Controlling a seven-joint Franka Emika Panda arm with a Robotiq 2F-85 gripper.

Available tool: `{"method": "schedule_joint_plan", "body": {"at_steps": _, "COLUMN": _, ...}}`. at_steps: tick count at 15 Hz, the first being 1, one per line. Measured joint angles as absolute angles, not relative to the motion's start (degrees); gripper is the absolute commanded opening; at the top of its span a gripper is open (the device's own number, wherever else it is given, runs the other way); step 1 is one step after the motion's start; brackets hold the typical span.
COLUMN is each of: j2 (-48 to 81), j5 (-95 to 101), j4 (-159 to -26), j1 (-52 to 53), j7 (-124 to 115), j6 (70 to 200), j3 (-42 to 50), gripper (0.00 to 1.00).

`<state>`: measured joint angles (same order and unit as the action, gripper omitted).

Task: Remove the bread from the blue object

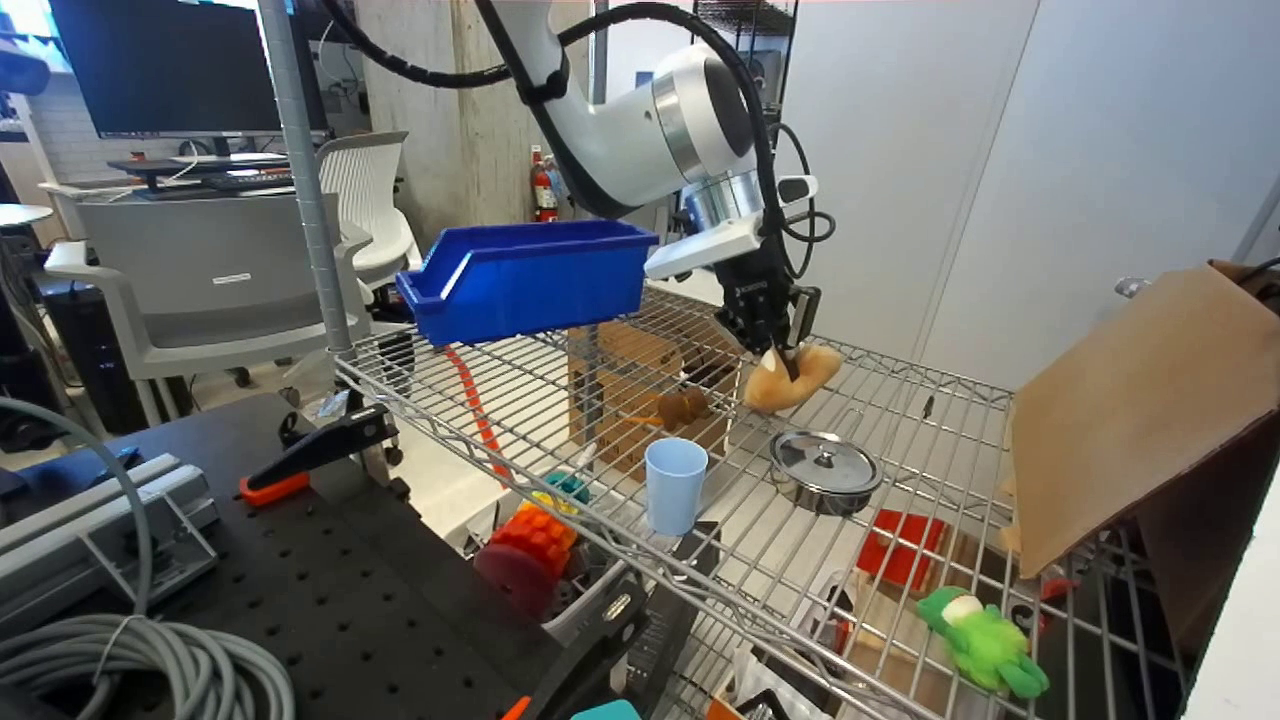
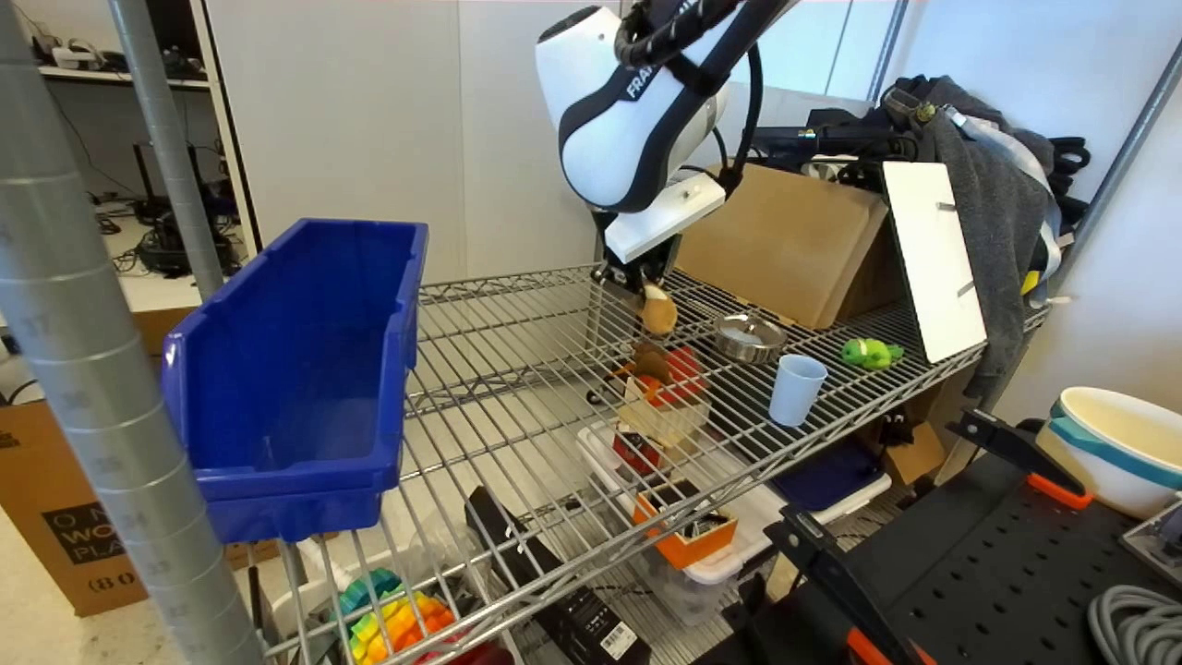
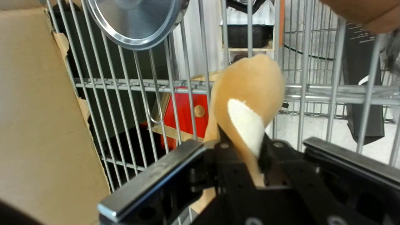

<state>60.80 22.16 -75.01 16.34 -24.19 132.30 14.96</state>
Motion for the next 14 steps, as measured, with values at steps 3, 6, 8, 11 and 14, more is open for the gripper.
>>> {"method": "schedule_joint_plan", "body": {"at_steps": 3, "j2": 62.7, "j5": 21.9, "j4": -70.5, "j1": 16.3, "j7": -24.0, "j6": 129.6, "j3": 14.5, "gripper": 0.73}}
{"method": "schedule_joint_plan", "body": {"at_steps": 6, "j2": 62.8, "j5": 21.9, "j4": -67.8, "j1": 16.3, "j7": -23.3, "j6": 129.5, "j3": 14.0, "gripper": 0.94}}
{"method": "schedule_joint_plan", "body": {"at_steps": 8, "j2": 62.6, "j5": 21.9, "j4": -66.4, "j1": 16.4, "j7": -22.5, "j6": 129.5, "j3": 13.6, "gripper": 1.0}}
{"method": "schedule_joint_plan", "body": {"at_steps": 11, "j2": 61.6, "j5": 21.9, "j4": -65.9, "j1": 16.6, "j7": -21.2, "j6": 129.5, "j3": 12.7, "gripper": 1.0}}
{"method": "schedule_joint_plan", "body": {"at_steps": 14, "j2": 58.8, "j5": 21.9, "j4": -67.3, "j1": 17.6, "j7": -21.2, "j6": 129.5, "j3": 11.4, "gripper": 1.0}}
